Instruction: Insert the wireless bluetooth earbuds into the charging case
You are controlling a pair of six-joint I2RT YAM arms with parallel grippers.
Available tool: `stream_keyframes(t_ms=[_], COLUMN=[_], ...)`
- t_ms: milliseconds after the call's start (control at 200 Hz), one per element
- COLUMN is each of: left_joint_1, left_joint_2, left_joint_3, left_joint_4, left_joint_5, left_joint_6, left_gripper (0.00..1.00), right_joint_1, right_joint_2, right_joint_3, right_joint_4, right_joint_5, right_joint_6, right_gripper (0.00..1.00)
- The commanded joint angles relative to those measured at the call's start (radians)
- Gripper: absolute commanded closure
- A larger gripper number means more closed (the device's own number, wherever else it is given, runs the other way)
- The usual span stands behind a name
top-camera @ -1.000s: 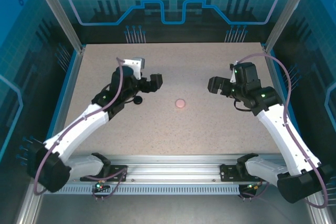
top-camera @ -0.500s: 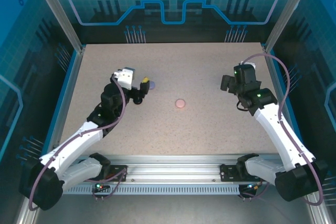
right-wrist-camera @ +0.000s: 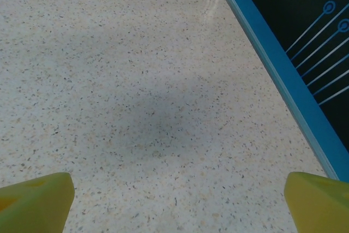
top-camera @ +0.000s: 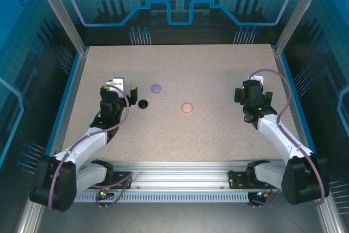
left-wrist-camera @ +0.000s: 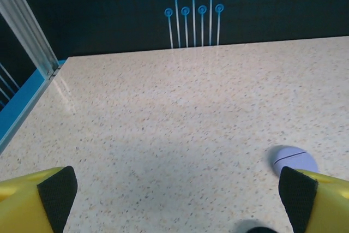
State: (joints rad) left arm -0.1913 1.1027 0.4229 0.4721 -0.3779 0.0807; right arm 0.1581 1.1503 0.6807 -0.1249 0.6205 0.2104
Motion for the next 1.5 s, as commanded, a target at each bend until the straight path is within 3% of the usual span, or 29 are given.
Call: stream_keyframes(t_ms=[0,190,415,600,680,790,840,895,980,1131,1496], left_joint_1=[0.021,0.032,0.061,0.093,0.098,0.109,0.116,0.131,0.156,0.192,0.179], left_joint_2=[0.046,0.196,0.307,0.364,0.412,0.408,0.407,0.408,0.412,0.419,0.42], left_joint_3=[-0.086,-0.158,-0.161,-0.149,-0.152,-0.124,-0.11,-0.08,-0.048,-0.009,-0.015], left_joint_4=[0.179,0.398,0.517,0.539,0.589,0.529,0.498,0.443,0.39,0.325,0.337], left_joint_5=[0.005,0.029,0.155,0.233,0.263,0.272,0.287,0.3,0.328,0.331,0.307], left_joint_6=[-0.011,0.004,0.008,-0.001,0.012,0.002,-0.005,-0.015,-0.037,-0.084,-0.076], left_gripper=[0.01,0.01,0.01,0.01,0.01,0.01,0.01,0.01,0.01,0.01,0.01], right_joint_1=[-0.021,-0.023,-0.023,-0.014,-0.005,-0.019,-0.019,-0.024,-0.064,-0.09,-0.08], right_joint_2=[0.006,0.041,0.168,0.286,0.3,0.306,0.372,0.344,0.35,0.356,0.354], right_joint_3=[-0.067,-0.142,-0.216,-0.287,-0.286,-0.324,-0.343,-0.293,-0.269,-0.256,-0.263], right_joint_4=[0.243,0.426,0.657,0.907,0.92,0.978,1.099,0.943,0.904,0.895,0.907], right_joint_5=[-0.026,-0.083,-0.139,-0.205,-0.244,-0.315,-0.319,-0.344,-0.418,-0.458,-0.443], right_joint_6=[-0.051,-0.095,-0.147,-0.18,-0.207,-0.209,-0.229,-0.216,-0.2,-0.185,-0.192], right_gripper=[0.0,0.0,0.0,0.0,0.0,0.0,0.0,0.0,0.0,0.0,0.0])
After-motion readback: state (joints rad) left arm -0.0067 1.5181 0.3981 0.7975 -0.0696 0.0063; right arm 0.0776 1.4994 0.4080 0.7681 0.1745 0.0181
